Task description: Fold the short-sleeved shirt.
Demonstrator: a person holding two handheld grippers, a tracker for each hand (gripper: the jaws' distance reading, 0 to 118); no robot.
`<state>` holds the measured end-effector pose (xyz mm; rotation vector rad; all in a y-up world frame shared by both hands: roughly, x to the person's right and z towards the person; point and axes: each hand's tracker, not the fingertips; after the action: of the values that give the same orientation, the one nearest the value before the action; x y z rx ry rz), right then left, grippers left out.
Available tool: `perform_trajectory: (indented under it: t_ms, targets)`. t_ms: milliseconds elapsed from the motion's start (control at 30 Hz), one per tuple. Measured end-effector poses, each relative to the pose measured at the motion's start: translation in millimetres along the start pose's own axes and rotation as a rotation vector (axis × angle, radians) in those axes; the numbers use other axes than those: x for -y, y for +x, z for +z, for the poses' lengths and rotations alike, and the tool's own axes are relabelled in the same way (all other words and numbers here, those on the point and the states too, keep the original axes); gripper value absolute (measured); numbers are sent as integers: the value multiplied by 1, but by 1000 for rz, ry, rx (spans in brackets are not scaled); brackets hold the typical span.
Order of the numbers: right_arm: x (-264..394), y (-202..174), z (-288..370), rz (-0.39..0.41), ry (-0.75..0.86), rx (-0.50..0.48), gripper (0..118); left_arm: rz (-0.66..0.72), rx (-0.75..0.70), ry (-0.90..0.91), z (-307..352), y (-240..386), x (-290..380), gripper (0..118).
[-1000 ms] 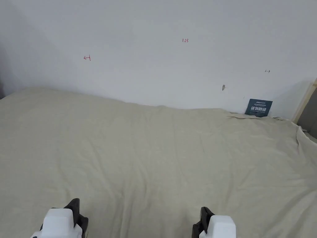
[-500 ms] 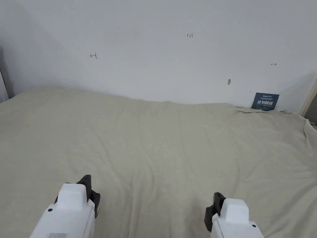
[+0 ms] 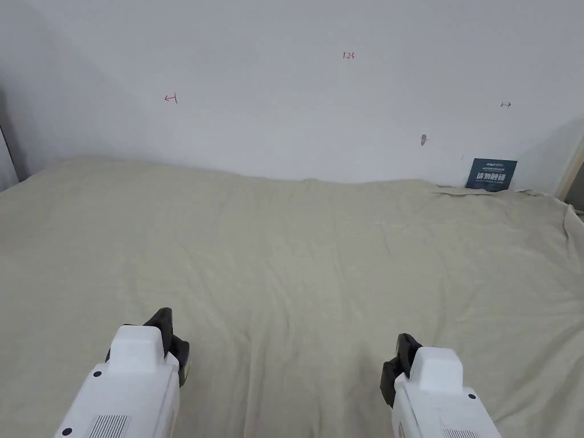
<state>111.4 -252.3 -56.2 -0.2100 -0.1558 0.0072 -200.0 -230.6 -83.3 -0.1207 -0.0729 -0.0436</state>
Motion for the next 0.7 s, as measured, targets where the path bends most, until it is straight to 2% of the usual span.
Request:
perform_trajectory:
  t_ms: [33,67,100,133,167,200,233,267,333,500,600,700]
  targets:
    - [0,1,0,3,0,2,3,7,3,-8,-1,-1,-1,2]
    - [0,1,0,3,1,4,10,13,2,-10,-1,-2,-2,5]
    - [0,2,0,-1,7,9,22,17,4,-8,-2,-3,-2,15]
    - [0,3,0,-9,11,18,40,21,1,-8,-2,-4,-2,29]
    - [0,4,1,-19,11,20,66,25,-3,-9,-2,-4,-3,51]
    - [0,6,0,-35,8,25,83,29,-8,-8,-3,-4,-3,82]
    - [0,7,-1,-43,5,26,96,31,-12,-9,-2,-5,-4,102]
    - [1,8,-2,-46,3,32,106,33,-19,-11,-2,-5,-4,117]
    - [4,10,-2,-51,16,35,112,39,-15,-7,-3,-7,-3,118]
    - [5,13,-3,-45,32,57,112,32,-31,-13,-7,-7,0,118]
    - [3,17,-6,-68,39,27,112,73,-44,-31,-13,-11,1,118]
    - [0,17,-12,-55,20,32,112,128,-29,-61,-20,-17,1,118]
